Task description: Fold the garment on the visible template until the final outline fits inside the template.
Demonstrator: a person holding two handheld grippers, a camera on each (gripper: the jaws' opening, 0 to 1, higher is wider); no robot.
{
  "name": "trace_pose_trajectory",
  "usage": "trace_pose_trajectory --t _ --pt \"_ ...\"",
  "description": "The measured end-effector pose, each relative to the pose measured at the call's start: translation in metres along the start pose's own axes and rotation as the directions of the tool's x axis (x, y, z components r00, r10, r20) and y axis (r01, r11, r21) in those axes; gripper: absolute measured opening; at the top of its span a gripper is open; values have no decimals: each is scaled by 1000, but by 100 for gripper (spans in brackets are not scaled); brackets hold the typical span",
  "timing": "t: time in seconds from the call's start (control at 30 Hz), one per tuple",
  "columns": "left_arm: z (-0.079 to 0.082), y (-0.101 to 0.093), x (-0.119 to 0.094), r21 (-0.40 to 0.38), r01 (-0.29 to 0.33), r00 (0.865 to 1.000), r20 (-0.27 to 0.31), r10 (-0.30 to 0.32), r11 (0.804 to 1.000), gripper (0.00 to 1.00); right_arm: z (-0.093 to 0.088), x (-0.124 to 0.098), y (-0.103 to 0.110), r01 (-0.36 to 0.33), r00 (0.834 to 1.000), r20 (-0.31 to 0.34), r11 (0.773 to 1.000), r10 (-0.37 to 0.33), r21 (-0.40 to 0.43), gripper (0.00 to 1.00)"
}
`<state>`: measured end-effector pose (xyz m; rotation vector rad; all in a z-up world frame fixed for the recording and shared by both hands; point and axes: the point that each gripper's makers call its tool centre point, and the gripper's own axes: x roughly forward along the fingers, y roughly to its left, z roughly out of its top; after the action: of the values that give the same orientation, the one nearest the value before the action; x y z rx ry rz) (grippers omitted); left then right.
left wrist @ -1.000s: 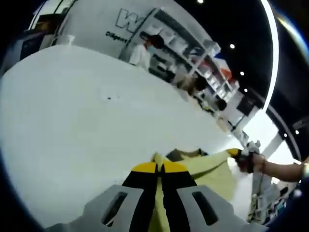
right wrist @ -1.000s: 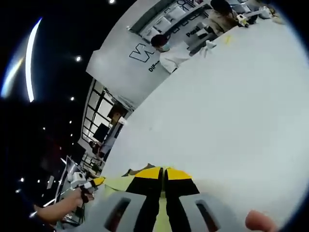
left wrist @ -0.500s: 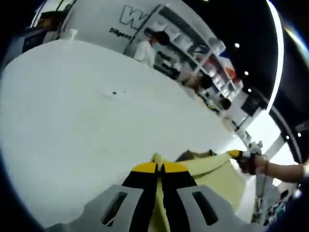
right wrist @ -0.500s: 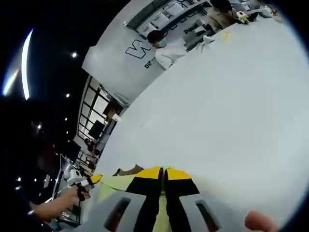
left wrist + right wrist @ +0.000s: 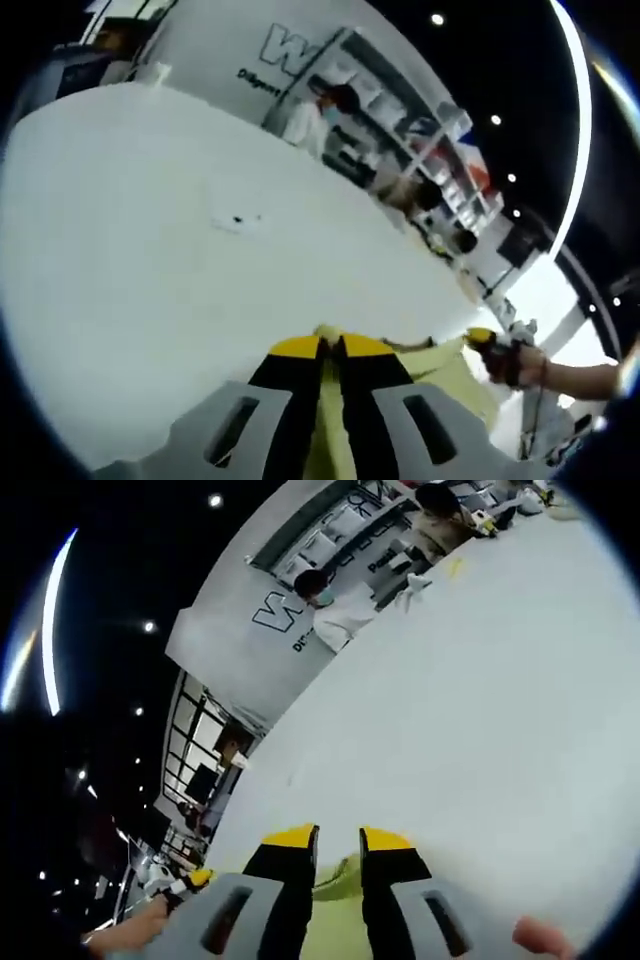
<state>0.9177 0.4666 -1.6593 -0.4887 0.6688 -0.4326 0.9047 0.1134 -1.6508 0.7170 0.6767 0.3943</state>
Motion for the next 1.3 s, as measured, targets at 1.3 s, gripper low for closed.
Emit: trace_pose_trajectory --t 1.3 --pt "-3 -14 52 123 39 993 -112 -25 992 1 -2 53 9 -14 996 -85 976 -5 -219 0"
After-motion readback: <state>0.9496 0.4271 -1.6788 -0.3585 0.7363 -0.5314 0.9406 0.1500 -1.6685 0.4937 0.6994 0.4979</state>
